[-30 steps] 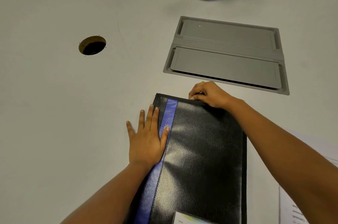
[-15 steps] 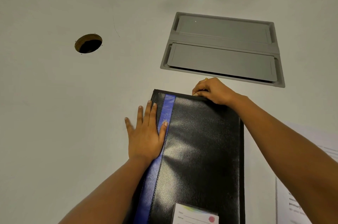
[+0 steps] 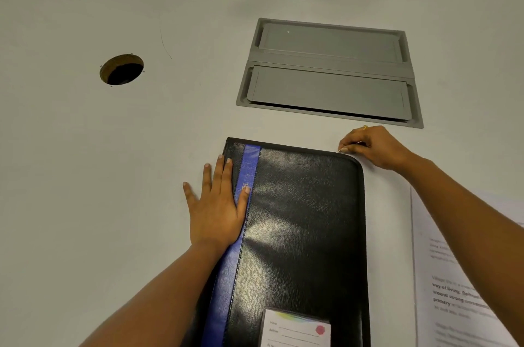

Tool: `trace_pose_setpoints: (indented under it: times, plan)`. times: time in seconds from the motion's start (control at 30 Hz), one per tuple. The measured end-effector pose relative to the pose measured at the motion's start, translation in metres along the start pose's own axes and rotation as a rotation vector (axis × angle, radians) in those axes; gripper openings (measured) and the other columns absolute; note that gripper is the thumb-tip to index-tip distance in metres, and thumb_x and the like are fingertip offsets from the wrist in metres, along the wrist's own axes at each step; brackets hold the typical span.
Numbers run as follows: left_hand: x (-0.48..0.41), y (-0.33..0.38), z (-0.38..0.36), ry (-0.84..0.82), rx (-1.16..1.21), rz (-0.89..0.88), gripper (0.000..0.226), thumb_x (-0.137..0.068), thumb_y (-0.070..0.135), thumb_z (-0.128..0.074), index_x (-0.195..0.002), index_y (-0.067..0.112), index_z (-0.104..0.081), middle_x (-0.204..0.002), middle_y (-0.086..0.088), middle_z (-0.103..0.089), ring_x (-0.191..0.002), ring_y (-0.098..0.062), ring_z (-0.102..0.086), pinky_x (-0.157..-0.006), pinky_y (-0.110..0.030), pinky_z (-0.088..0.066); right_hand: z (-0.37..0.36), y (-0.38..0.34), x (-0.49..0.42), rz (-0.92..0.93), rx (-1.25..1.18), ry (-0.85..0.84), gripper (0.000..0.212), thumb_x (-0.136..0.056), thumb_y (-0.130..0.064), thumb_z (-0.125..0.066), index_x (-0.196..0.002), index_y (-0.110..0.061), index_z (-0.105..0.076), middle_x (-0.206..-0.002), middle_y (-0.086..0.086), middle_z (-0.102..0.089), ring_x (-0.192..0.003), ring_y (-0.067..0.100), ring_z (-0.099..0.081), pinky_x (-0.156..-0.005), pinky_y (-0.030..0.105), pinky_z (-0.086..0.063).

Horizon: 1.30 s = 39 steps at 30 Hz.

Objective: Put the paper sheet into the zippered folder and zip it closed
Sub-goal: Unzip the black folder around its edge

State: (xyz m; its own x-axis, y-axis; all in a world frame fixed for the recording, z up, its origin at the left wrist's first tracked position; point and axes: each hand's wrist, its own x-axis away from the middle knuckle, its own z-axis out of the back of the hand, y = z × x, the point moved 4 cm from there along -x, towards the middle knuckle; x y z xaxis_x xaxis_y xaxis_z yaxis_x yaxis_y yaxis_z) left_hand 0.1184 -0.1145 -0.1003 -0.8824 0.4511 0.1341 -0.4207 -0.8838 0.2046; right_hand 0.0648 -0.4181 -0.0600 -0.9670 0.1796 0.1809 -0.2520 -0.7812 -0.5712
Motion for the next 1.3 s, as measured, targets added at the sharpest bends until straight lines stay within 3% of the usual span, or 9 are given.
trace_pose_setpoints:
  times: [0.13,0.83,1.03,1.3]
  plan:
    - [0.0,0.001,0.001,-0.001,0.002,0.002,0.08,-0.08,0.062,0.008,-0.15,0.024,0.001,-0.158,0.008,0.005,-0.147,-0.017,0.002,-0.113,-0.057,-0.002,0.0,0.007,0.008,-0.02,-0.018,0.03,0.019,-0.086,-0.008,-0.059,-0.1,-0.002,-0.069,-0.105,0.015,-0.068,-0.093,0.016,-0.051,-0.087,0.032,-0.042]
    - [0.001,-0.001,0.0,0.01,-0.03,-0.006,0.078,-0.081,0.061,0.01,-0.149,0.023,0.004,-0.158,0.007,0.006,-0.147,-0.018,0.003,-0.113,-0.057,0.003,-0.011,0.016,0.061,-0.173,-0.11,0.289,0.018,-0.086,-0.007,-0.058,-0.099,0.001,-0.068,-0.101,0.017,-0.069,-0.088,0.015,-0.052,-0.083,0.025,-0.036]
    - [0.001,0.001,0.002,0.008,-0.016,-0.004,0.065,-0.095,0.053,-0.013,-0.15,0.022,0.002,-0.158,0.007,0.005,-0.147,-0.018,0.003,-0.113,-0.058,0.004,-0.022,0.018,0.086,-0.223,-0.14,0.398,0.018,-0.086,-0.008,-0.059,-0.098,0.001,-0.069,-0.099,0.017,-0.07,-0.087,0.014,-0.052,-0.082,0.024,-0.038]
    - [0.001,0.001,0.002,0.026,-0.028,-0.004,0.064,-0.096,0.051,-0.017,-0.15,0.02,-0.004,-0.159,0.006,-0.001,-0.147,-0.02,-0.001,-0.112,-0.061,0.001,-0.034,0.015,0.107,-0.251,-0.166,0.471,0.014,-0.086,-0.005,-0.059,-0.093,-0.001,-0.071,-0.093,0.015,-0.071,-0.087,0.023,-0.061,-0.079,0.023,-0.04]
